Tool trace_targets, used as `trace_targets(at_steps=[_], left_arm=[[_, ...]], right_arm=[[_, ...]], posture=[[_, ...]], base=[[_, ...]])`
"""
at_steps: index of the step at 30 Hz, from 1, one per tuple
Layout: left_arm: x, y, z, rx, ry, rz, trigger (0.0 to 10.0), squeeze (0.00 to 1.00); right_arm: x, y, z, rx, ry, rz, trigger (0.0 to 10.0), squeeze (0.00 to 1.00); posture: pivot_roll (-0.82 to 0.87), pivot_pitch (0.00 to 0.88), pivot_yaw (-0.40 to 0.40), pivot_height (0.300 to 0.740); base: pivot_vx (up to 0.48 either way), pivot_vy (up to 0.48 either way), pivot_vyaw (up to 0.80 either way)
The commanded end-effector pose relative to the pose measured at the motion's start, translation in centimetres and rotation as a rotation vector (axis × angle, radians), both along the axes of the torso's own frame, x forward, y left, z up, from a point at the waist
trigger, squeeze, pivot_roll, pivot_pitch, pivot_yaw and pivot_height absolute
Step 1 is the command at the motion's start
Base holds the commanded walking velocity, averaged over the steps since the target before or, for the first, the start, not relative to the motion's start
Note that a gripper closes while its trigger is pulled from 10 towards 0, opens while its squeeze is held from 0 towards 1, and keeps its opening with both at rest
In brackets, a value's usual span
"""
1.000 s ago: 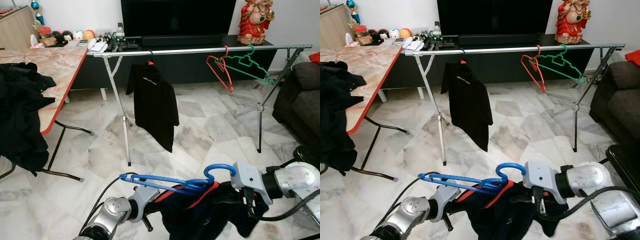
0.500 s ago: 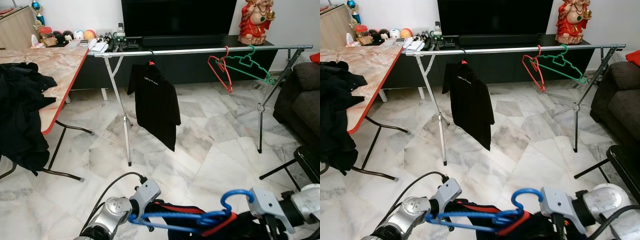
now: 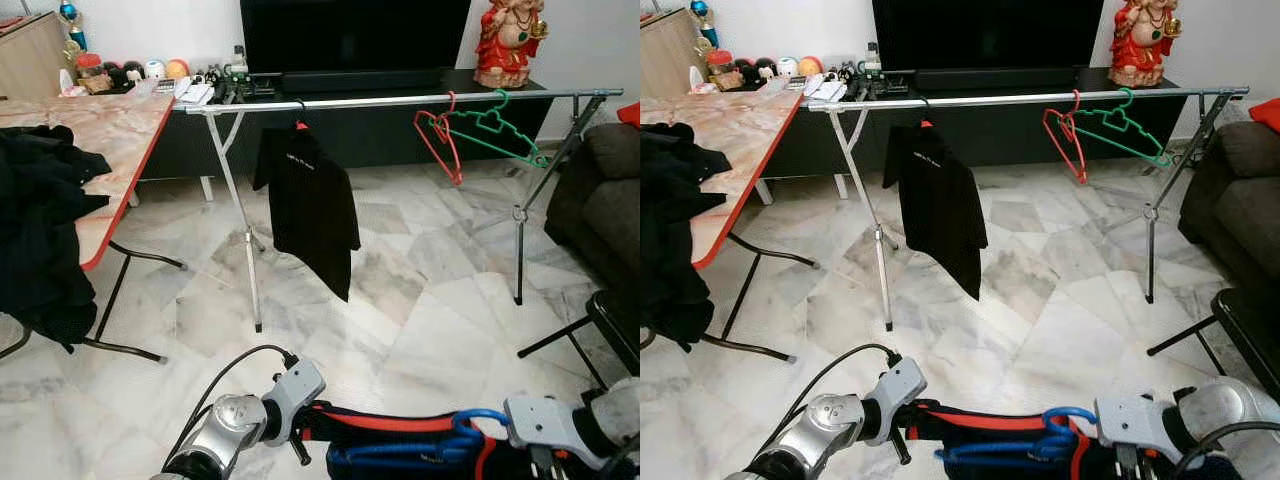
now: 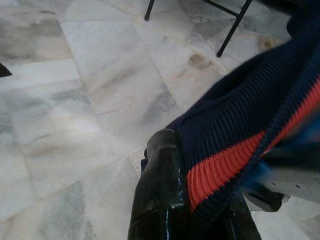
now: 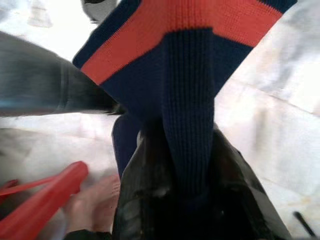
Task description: Hang hanger
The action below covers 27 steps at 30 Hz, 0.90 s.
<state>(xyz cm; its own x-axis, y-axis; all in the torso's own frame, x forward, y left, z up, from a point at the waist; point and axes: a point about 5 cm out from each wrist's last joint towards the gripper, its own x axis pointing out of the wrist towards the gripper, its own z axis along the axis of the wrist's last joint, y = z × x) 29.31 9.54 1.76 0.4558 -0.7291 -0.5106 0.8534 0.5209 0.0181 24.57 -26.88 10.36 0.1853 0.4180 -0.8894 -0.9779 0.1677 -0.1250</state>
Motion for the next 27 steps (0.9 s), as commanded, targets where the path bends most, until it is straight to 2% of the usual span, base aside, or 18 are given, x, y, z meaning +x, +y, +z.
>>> trace_targets(at_steps=[1,10,12,22,27], left_arm=[[0.0,1.0,-0.2,0.041,-0.003,0.013,0.0,0.0],[-0.2,1.1,-0.4,0.048,0.002,0.006,0.0,0.0],[-0.3,1.2,-0.5,0.06,0.004,-0.003,0.0,0.0],[-0.6,2.0,-0.8,0.11,0.02,-0.039,0.0,0.0],[-0.5,2.3,-0.6,0.11,0.023,-0.053,0.0,0.0]], right_arm=[[0.5,-1.1,0.3,-0.051,-0.042,-0.058,0.0,0.0],[0.6,-1.6,-0.2,-0.11,-0.05,-0.086,0.0,0.0],[0.6,-2.0,-0.3,-0.159,-0.057,-0.087,0.0,0.0],[2.2,-3.2,0.3,-0.207,-0.237,-0.246,0.0,0.0],[2.2,-3.1,-0.3,-0.215,-0.234,-0.266,0.0,0.0]], posture=[[-0.1,0.079,-0.014,0.74],[-0.1,0.08,-0.015,0.74],[-0.1,0.081,-0.015,0.74],[-0.1,0.084,-0.012,0.74],[-0.1,0.085,-0.011,0.74]], base=[[0.0,0.0,0.0],[0.0,0.0,0.0],[0.0,0.0,0.0],[0.0,0.0,0.0],[0.0,0.0,0.0]])
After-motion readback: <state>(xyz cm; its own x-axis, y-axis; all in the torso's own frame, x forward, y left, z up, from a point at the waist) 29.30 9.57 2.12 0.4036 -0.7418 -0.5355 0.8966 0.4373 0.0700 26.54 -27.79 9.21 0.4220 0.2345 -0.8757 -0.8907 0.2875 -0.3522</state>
